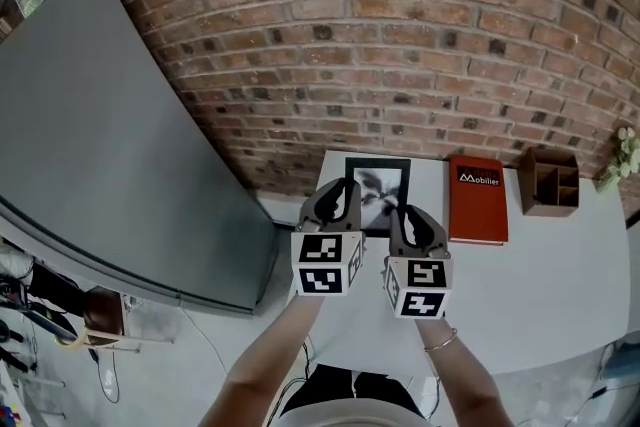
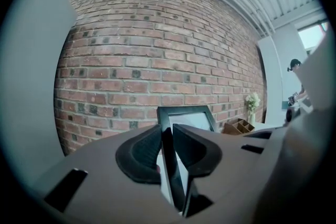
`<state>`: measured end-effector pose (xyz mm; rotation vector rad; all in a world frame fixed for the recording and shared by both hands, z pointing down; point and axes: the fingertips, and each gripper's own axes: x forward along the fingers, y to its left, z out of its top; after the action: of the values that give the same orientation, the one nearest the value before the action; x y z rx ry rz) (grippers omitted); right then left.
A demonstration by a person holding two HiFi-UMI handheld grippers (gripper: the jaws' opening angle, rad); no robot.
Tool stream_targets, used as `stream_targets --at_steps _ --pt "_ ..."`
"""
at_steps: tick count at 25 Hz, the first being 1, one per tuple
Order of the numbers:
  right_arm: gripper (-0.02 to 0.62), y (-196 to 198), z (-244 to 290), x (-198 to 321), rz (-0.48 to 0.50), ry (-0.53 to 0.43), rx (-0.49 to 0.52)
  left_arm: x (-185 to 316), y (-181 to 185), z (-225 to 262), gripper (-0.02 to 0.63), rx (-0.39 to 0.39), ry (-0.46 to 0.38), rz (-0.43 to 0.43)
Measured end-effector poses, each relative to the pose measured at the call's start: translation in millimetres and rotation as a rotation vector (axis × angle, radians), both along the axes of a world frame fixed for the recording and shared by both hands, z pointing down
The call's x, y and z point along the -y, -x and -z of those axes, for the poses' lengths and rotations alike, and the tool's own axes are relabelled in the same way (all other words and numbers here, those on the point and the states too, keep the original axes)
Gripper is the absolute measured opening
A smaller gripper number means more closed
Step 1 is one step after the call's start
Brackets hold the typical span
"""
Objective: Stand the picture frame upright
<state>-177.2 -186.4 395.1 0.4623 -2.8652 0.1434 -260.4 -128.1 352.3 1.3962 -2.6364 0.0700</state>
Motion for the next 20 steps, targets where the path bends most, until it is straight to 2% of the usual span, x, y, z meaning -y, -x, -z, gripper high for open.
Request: stream_targets --at_steps 10,20 --pt "0.077 91.3 2.8 -1.8 -0.018 -0.057 0.009 -0.2 96.1 -6.7 0.061 0.001 -0.039 -0.028" --pt "0.077 167.3 -46.7 20.4 -0.083 -0.039 -0.045 24.3 174.8 -56.4 0.06 -0.055 -0.035 -0.05"
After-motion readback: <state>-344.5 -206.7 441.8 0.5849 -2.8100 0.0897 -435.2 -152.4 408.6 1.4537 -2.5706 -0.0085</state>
